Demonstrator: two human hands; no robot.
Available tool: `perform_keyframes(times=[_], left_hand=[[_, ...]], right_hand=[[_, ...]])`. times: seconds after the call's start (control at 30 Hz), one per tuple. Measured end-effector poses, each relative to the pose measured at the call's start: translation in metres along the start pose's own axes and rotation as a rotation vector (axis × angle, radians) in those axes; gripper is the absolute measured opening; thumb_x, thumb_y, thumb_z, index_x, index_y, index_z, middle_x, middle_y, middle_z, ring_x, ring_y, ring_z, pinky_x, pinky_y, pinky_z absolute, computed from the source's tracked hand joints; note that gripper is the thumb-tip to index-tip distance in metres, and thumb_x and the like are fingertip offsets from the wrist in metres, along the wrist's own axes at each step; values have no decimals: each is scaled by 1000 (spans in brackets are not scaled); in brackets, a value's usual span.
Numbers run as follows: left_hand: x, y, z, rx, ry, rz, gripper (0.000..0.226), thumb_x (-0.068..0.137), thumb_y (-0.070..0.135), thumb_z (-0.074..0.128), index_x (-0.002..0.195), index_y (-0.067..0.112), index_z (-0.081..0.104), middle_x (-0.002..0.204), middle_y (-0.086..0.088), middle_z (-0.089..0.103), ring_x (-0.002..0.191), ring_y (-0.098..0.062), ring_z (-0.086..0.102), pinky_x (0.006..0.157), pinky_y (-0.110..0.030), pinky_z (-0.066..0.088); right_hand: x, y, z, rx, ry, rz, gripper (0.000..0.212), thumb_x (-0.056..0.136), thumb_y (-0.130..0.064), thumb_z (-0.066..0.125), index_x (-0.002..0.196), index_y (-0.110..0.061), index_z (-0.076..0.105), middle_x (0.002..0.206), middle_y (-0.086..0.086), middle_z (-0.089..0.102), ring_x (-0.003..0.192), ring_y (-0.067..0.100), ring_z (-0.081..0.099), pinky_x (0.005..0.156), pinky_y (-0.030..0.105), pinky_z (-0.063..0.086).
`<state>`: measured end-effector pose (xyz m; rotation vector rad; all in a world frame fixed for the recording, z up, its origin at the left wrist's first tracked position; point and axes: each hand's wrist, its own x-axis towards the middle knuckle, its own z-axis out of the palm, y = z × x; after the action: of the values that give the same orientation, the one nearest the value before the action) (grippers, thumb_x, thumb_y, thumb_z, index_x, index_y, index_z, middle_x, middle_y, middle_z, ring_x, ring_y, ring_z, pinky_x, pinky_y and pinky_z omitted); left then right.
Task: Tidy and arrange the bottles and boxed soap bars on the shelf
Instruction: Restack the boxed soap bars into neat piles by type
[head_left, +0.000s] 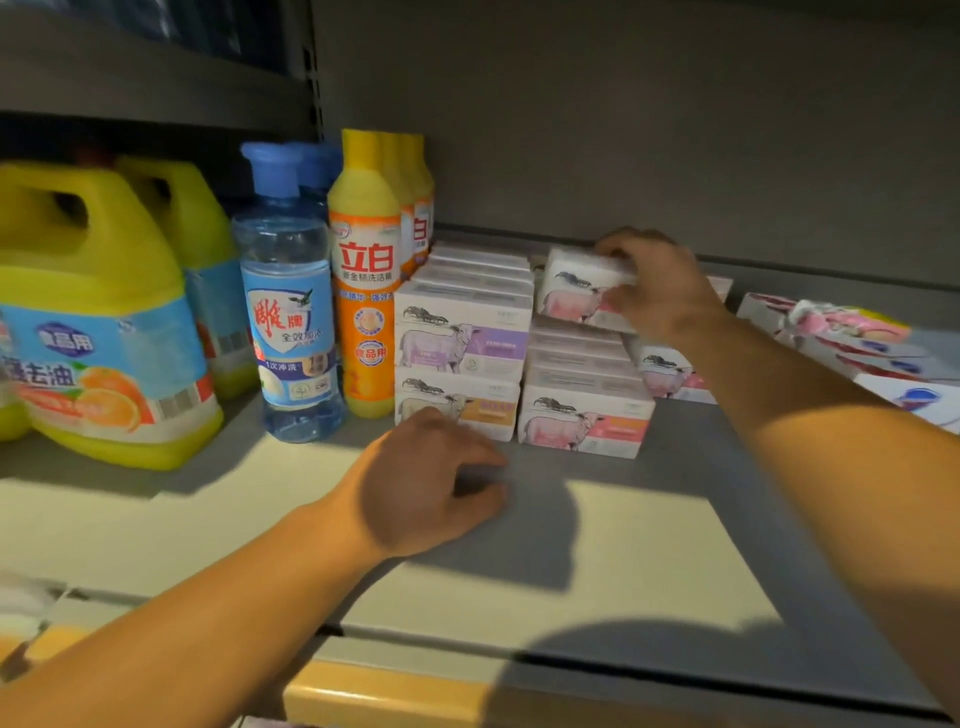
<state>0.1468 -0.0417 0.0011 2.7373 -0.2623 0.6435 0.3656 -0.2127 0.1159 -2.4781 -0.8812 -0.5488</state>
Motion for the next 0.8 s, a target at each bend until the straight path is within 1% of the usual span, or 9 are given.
perform_keyframes(times=[0.13,0.3,0.37,0.43,0.5,0.57,0.67,0.73,0.8], left_hand=[[-1,-1,-1,-23,-19,-16,42,79,50,52,98,23,77,98,7,75,93,-21,66,86,-34,51],[-1,-6,2,-54,-30,-64,50,76,54,50,112,29,74,115,16,71,110,-13,59,98,-28,46],[0,-6,3,-53,-17,-63,47,75,52,52,111,30,74,114,17,71,109,-13,59,97,-27,46],[1,-4,2,-48,3,-22,37,75,44,58,101,25,77,104,13,74,98,-15,63,91,-25,46],[2,-3,1,-29,29,33,29,73,37,60,89,19,77,90,6,75,85,-18,65,85,-24,43],[2,-1,1,-21,32,48,27,73,35,60,85,17,77,86,4,75,82,-18,65,83,-23,42],[1,-2,2,-35,0,32,28,74,37,59,87,19,77,89,6,75,83,-16,65,85,-20,41],[1,-4,2,-50,-18,3,32,74,40,58,94,23,77,97,9,75,91,-13,66,90,-14,39],[0,-6,3,-54,-24,-24,36,75,44,57,100,26,77,103,12,75,97,-12,65,93,-16,42]], right_hand=[[13,2,16,-67,92,13,51,83,-2,68,129,-20,56,128,11,53,121,34,49,104,35,42],[19,4,40,-26,95,-2,45,85,-12,71,128,-22,60,130,7,59,121,29,52,106,36,42],[20,6,47,-53,137,-27,42,87,-13,69,127,-22,62,131,7,58,121,31,51,105,41,43],[20,6,50,-56,159,-35,40,87,-12,69,125,-22,63,130,7,56,120,32,49,103,44,44],[20,6,51,-58,156,-31,40,87,-11,69,125,-22,62,129,6,56,120,32,50,102,44,45],[20,6,49,-68,149,-31,40,86,-12,69,124,-23,62,127,6,57,118,31,51,100,42,47],[18,5,46,-84,131,-32,41,87,-14,69,126,-23,61,127,7,58,115,31,55,99,41,47],[17,5,43,-92,109,-26,41,88,-15,68,127,-24,60,127,7,59,115,31,55,99,41,46],[16,3,39,-113,50,-18,43,89,-20,66,131,-26,58,130,6,59,119,30,53,100,40,46]])
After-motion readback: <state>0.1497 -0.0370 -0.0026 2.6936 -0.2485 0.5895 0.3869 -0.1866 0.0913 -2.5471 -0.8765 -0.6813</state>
